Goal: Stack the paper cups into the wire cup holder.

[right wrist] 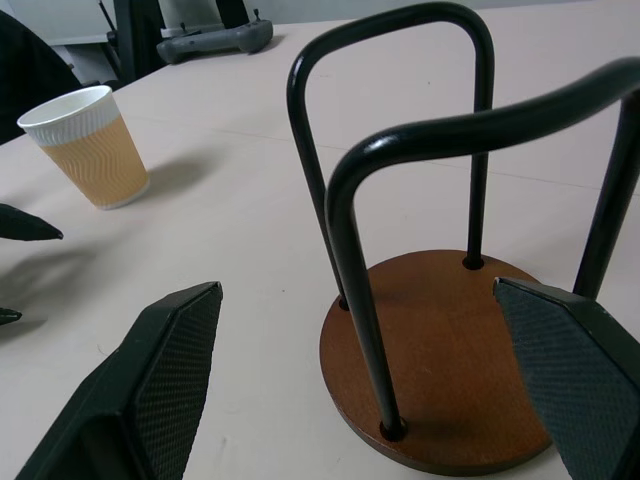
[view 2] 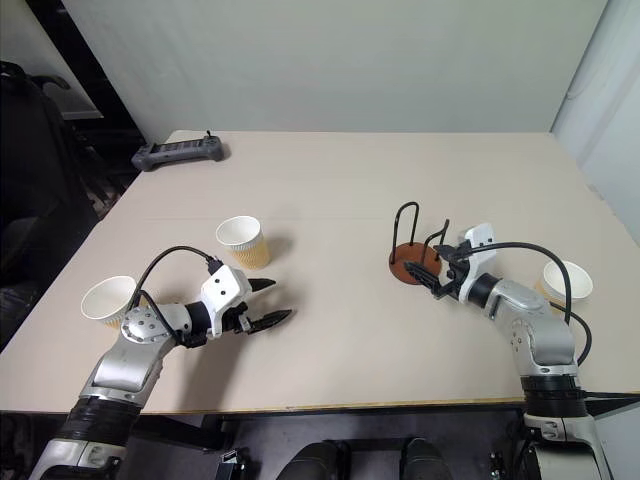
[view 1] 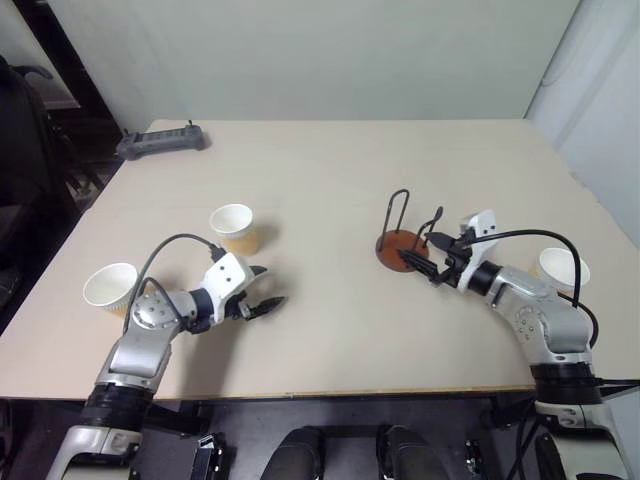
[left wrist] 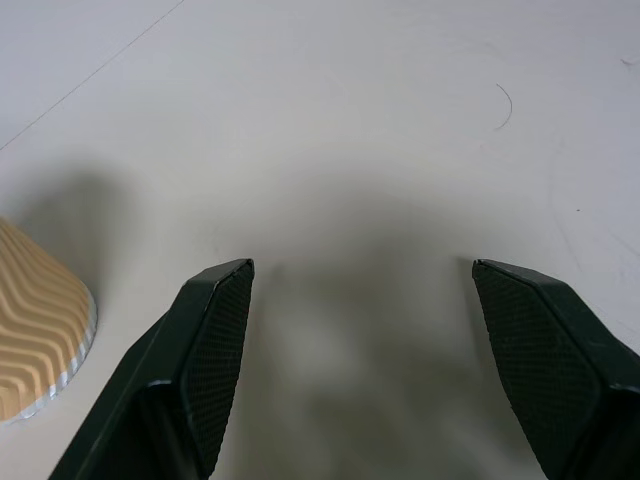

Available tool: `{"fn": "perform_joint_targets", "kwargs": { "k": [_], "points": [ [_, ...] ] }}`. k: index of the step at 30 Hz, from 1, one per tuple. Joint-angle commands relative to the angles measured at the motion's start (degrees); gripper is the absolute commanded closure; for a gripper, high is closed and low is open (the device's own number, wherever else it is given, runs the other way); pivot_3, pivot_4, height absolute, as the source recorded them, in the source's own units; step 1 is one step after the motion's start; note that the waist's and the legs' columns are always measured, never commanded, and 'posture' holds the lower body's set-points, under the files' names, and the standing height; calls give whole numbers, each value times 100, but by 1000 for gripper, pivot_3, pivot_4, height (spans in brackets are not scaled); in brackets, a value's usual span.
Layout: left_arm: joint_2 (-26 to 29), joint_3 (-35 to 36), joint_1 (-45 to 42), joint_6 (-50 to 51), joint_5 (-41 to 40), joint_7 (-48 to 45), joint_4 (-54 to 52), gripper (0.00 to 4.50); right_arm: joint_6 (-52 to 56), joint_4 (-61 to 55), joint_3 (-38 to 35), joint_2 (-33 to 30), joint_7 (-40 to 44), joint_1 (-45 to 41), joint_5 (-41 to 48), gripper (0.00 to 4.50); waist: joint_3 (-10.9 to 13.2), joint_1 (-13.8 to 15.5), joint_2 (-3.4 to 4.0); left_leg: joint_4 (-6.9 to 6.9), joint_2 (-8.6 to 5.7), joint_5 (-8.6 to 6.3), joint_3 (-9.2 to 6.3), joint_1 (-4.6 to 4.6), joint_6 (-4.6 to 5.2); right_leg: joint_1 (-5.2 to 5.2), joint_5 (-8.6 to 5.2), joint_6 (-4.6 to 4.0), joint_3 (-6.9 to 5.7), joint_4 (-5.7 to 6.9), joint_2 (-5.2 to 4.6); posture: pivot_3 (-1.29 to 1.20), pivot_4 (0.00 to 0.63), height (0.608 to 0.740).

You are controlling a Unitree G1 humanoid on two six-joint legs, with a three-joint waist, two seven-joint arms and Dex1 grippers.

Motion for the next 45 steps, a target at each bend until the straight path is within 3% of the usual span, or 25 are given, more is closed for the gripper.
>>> {"fn": "perform_joint_targets", "kwargs": {
  "k": [1, 45],
  "points": [
    [26, 130, -32, 6, -68, 68, -225, 780, -79, -39, 11, -70, 22, -205, -50, 0, 0, -1, 0, 0, 0, 0, 0, 0, 0, 0, 0, 0, 0, 0, 0, 0, 150, 740],
    [22, 66, -235, -84, -16, 17, -1, 780, -441, 194, 143, 357, -284, -167, -421, 0, 0, 1, 0, 0, 0, -1, 0, 0, -1, -1, 1, -1, 0, 0, 0, 0, 150, 740]
  ]
}}
